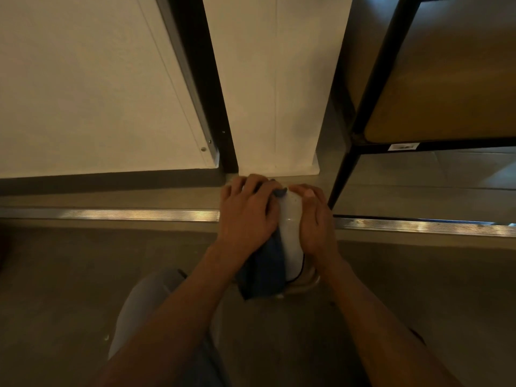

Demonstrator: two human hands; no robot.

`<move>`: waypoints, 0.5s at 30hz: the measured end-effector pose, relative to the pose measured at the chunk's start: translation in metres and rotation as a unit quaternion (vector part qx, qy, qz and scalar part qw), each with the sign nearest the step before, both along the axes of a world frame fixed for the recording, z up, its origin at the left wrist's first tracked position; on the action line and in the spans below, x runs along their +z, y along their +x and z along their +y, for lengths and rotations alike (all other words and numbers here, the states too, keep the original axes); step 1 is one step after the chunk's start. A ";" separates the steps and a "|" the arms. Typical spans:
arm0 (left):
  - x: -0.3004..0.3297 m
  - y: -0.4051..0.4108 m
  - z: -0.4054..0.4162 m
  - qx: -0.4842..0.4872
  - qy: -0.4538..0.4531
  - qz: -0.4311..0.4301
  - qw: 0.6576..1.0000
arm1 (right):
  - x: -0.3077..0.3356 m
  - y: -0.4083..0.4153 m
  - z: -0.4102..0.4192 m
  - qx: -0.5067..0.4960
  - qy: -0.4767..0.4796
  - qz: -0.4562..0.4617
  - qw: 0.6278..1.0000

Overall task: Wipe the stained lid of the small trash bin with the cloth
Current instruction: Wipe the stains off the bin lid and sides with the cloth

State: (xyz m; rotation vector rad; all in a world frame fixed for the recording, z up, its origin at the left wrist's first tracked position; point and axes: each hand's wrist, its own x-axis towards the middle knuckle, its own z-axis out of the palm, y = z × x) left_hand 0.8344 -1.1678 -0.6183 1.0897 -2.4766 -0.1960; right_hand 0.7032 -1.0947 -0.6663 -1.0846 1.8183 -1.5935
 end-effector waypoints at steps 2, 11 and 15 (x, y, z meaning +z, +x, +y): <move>0.005 -0.018 0.000 -0.008 0.025 -0.025 0.999 | 0.001 0.001 0.000 0.006 -0.001 -0.003 1.000; -0.011 0.020 0.000 -0.055 -0.003 0.019 0.998 | 0.000 0.000 -0.002 -0.002 -0.024 0.025 0.999; -0.003 -0.014 -0.002 -0.023 0.084 -0.028 0.996 | 0.002 -0.002 -0.002 0.003 -0.037 0.033 0.999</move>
